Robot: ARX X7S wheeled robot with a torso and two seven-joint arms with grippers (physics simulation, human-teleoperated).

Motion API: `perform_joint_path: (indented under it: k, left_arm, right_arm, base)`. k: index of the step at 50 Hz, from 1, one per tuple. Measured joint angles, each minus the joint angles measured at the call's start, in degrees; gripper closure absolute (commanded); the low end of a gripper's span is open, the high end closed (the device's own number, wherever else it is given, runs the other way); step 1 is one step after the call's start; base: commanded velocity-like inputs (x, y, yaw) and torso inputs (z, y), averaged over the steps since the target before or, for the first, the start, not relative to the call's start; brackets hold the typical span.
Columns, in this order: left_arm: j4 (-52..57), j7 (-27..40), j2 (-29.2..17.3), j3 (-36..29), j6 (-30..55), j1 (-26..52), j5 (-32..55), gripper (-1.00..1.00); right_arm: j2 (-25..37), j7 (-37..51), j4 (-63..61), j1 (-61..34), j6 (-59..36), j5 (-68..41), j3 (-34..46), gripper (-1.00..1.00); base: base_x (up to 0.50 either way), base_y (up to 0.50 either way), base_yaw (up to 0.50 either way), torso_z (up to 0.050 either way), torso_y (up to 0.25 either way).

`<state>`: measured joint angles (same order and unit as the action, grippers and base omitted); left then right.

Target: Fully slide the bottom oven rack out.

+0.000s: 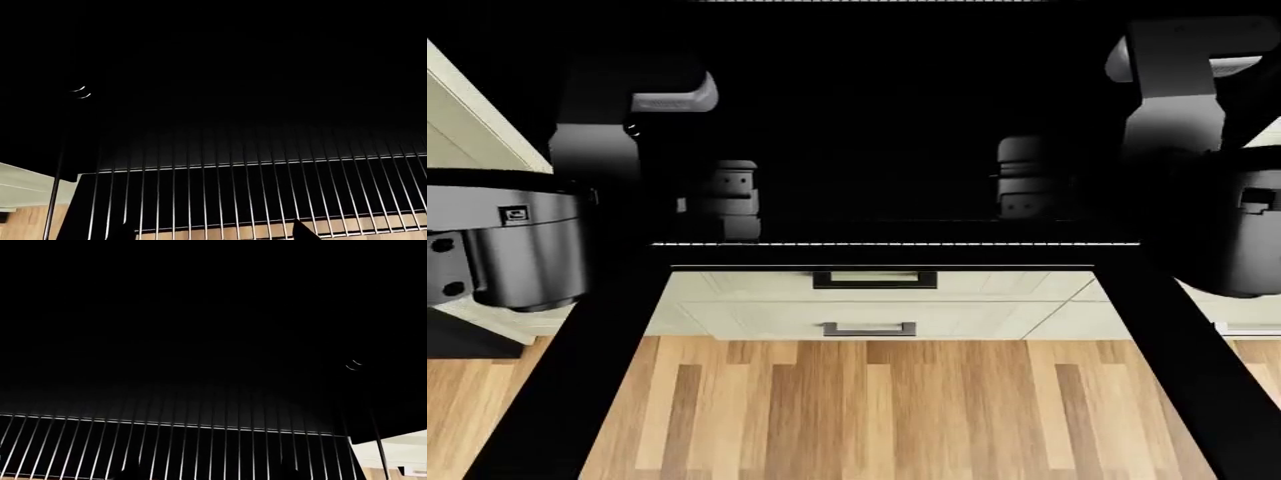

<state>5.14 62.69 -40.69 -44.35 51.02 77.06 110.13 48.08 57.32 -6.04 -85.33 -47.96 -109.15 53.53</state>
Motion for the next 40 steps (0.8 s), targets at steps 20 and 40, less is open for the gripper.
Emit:
perform_joint_path:
  k: [20, 40]
  left_arm:
    - [-5.57, -4.40, 3.11, -2.79, -0.32, -0.17, -7.28, -1.00]
    - [-9.55, -8.34, 4.98, -4.89, -2.45, -2.85, -12.64, -1.00]
  right_arm:
    - [-2.58, -4.81, 5.11, 2.30, 1.03, 6.48, 2.17, -1.00]
    - [-4.21, -7.85, 8.45, 5.55, 2.68, 10.49, 4.01, -1.00]
  base:
    - [0.00, 0.00, 0.00, 0.000, 0.000]
    - [0.00, 0.00, 0.00, 0.000, 0.000]
